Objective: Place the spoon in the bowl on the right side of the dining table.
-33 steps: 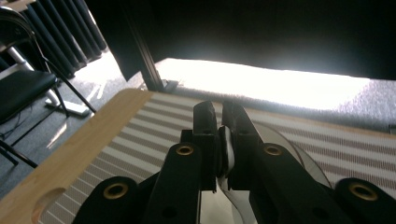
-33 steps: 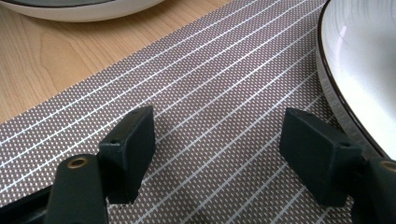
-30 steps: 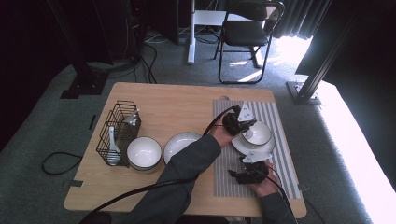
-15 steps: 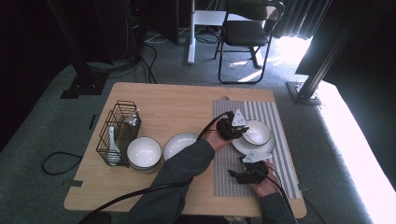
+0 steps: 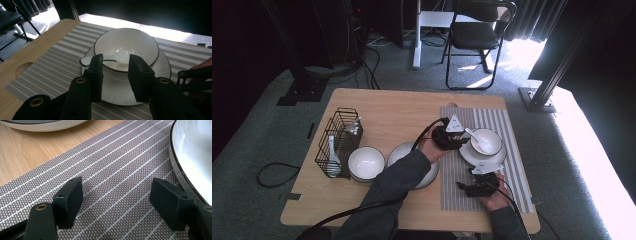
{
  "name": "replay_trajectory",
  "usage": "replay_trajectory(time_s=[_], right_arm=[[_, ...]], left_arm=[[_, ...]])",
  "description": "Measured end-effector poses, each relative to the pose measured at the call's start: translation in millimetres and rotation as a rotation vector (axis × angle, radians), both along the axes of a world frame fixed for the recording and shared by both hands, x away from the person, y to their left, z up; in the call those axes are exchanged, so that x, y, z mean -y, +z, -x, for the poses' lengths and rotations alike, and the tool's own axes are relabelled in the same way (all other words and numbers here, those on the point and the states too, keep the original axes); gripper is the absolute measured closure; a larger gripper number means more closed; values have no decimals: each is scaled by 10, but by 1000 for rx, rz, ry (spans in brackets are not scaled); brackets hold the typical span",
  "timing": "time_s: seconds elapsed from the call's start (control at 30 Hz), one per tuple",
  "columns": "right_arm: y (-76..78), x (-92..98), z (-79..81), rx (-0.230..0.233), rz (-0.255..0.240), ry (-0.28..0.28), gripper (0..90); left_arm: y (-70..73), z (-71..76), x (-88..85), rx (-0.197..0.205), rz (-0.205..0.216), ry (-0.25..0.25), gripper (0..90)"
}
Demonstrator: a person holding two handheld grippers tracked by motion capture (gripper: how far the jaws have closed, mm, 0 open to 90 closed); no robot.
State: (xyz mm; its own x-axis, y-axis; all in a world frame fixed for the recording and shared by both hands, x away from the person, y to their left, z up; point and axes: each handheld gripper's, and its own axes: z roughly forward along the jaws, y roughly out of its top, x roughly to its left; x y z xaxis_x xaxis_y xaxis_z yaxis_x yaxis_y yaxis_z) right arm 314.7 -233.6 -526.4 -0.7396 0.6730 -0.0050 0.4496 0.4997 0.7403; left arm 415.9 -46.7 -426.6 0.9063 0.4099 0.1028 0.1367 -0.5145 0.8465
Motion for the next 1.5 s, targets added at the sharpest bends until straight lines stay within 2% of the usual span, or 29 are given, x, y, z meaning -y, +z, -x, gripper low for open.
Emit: replay_trajectory(time_s=[0.1,0.17,0.2,0.27,0.57,0.97,1.03,1.17,1.5], right_arm=[[0,0,0,0,0,0,262],[0,0,0,0,0,0,261],[0,0,0,-2,-1,0,261],[0,0,0,-2,-1,0,261],[0,1,-3,-1,0,0,260],[-1,4,-6,-2,0,1,260],[-1,3,-6,-2,-1,0,260],[-1,4,-6,-2,-1,1,260],[-1,3,-6,-2,-2,0,259]], left_arm=[[47,34,-95,-15,5,-9,628],[47,34,-95,-15,5,-9,616],[74,59,-188,-28,-9,-8,604],[78,69,-246,-39,-16,-2,596],[95,135,-528,-79,20,23,565],[149,256,-792,-62,24,41,556],[155,285,-829,-50,19,35,556],[165,329,-916,-64,31,22,556],[211,431,-1084,-49,30,16,556]])
